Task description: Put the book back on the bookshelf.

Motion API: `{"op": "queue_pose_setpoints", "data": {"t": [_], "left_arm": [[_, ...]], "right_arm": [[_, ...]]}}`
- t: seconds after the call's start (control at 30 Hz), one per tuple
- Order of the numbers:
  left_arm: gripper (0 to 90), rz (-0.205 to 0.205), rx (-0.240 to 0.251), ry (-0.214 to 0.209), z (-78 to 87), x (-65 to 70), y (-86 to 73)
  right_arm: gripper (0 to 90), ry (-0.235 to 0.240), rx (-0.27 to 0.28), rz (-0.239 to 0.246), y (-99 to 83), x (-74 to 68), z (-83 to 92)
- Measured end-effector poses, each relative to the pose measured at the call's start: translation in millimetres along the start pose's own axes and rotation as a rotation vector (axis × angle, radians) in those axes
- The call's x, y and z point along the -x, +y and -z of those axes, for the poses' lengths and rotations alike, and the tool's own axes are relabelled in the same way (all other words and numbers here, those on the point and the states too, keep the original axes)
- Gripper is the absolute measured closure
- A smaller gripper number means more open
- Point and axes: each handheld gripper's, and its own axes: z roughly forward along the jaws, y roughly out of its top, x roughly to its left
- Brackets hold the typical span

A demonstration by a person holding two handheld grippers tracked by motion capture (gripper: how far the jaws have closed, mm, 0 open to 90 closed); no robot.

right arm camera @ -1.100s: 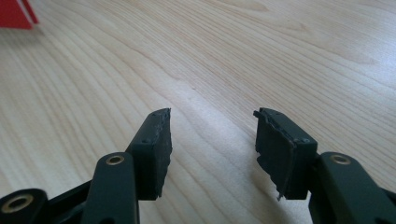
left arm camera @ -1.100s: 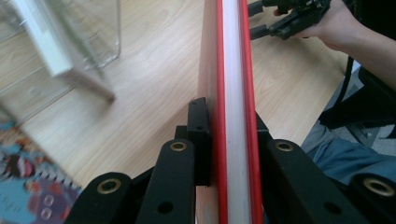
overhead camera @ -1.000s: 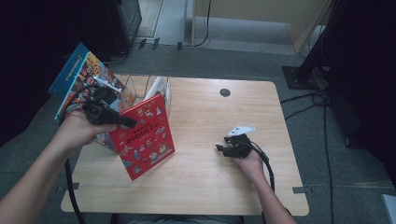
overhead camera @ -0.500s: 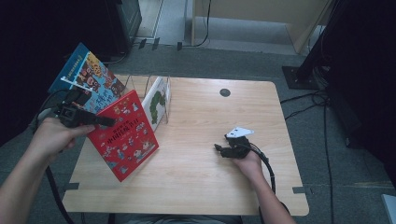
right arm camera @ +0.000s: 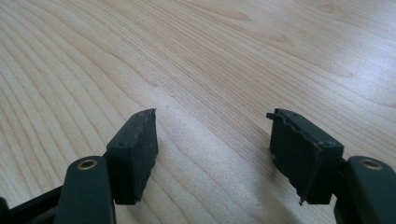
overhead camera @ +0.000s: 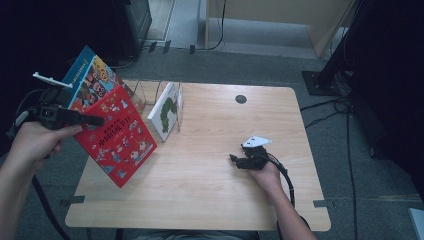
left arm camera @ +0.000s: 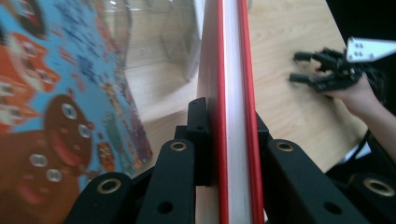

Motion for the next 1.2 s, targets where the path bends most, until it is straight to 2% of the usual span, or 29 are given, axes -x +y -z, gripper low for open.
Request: {"op": "queue_pose_setpoints", "data": {"t": [0.27, 0.47, 0.8, 1.03, 1.2], "left_arm": [[79.4, 0.017, 0.003, 0.050, -15.4, -2.9, 18.7], [79.4, 0.052, 0.012, 0.087, -24.0, -5.9, 30.0], [79.6, 0.083, 0.051, 0.119, -34.3, -5.2, 52.0], [79.5, 0.079, 0.061, 0.150, -48.8, -5.2, 63.0], [79.5, 0.100, 0.082, 0.162, -59.0, -8.8, 69.9]], "right_arm": [[32.1, -0.001, 0.001, 0.001, 0.0, 0.1, 0.0], [31.8, -0.002, 0.000, 0.001, 0.0, 0.2, -0.1], [31.2, -0.003, -0.001, 0.000, 0.3, 0.3, -0.3], [31.1, -0.006, 0.000, -0.003, 0.7, 0.3, -0.9], [31.0, -0.007, 0.002, -0.003, 1.3, 0.5, -1.9]]}}
